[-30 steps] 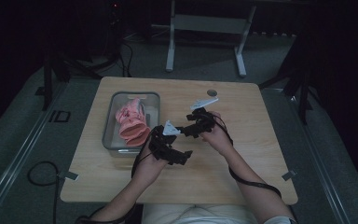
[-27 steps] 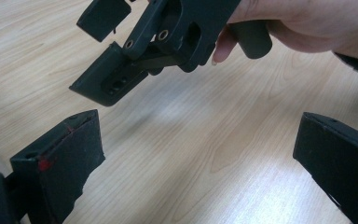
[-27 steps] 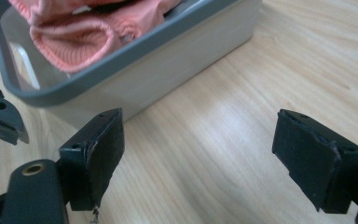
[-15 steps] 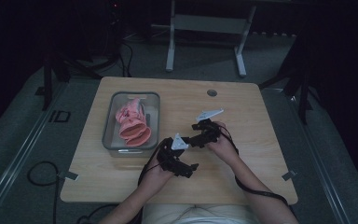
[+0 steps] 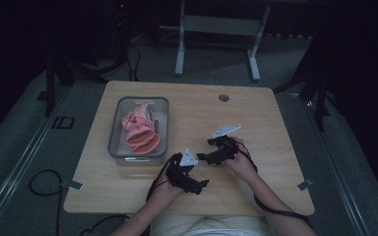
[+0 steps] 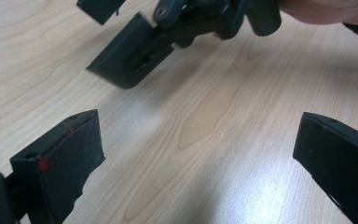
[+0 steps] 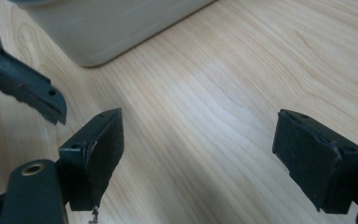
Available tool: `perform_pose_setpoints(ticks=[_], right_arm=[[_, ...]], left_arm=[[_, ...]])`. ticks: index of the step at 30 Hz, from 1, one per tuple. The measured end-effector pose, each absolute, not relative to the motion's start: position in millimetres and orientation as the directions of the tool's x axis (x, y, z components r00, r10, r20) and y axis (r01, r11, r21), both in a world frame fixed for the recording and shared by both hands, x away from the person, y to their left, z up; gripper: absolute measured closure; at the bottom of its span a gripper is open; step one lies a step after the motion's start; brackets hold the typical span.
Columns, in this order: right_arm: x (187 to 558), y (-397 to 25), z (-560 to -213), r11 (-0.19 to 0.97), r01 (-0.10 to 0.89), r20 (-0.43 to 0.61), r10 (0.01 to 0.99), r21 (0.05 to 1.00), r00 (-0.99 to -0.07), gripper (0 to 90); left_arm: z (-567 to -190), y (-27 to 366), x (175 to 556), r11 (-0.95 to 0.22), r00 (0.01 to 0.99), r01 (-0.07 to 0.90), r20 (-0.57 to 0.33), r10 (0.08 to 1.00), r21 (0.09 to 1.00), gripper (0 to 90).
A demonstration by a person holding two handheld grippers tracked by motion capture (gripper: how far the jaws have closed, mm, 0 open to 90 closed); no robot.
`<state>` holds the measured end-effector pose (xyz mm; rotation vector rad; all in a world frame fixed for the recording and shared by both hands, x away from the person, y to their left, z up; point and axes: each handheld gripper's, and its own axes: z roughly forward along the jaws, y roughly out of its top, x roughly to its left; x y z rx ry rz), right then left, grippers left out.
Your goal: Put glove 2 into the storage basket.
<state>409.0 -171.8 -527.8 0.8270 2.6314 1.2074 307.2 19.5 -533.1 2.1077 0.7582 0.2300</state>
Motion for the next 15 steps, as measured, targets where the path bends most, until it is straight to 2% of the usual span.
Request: perform_pose_setpoints(ticks=[15], right_arm=[[396, -202, -545, 0.526, 0.457, 0.112, 0.56, 0.717, -0.821, 15.8]], left_arm=[[-553, 21, 304, -0.477, 0.805, 0.418, -0.071, 0.59, 0.773, 1.0]])
